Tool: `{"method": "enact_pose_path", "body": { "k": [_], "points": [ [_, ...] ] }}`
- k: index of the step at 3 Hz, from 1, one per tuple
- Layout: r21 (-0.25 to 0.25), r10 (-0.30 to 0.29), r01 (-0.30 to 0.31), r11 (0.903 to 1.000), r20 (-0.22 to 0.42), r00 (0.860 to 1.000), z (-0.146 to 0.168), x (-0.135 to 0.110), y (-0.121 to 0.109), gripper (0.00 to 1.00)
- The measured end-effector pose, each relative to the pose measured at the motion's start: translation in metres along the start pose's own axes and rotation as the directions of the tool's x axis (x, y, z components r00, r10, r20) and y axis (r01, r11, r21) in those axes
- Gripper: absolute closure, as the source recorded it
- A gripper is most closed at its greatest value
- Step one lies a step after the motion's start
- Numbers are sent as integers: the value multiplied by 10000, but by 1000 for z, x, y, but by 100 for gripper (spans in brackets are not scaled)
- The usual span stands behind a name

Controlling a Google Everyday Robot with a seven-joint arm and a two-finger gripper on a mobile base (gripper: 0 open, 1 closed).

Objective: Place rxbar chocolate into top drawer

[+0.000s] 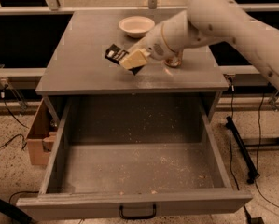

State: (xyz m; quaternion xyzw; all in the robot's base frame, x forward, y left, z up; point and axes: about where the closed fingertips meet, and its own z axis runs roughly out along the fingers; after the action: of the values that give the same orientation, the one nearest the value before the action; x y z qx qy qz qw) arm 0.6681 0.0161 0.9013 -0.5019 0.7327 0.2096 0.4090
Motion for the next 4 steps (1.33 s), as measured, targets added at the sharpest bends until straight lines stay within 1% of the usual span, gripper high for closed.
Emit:
{"method": "enact_pose_path", "body": {
  "k": [1,2,3,4],
  "points": [
    [173,192,-179,9997,-757,9969,-40,73,16,100],
    [76,380,-373,9993,-1287,9910,-64,140,46,100],
    [72,565,-561,9984,-1460,9877,-84,193,80,100],
    [41,612,-612,9981,-1519,9865,-97,224,102,100]
  ]
}}
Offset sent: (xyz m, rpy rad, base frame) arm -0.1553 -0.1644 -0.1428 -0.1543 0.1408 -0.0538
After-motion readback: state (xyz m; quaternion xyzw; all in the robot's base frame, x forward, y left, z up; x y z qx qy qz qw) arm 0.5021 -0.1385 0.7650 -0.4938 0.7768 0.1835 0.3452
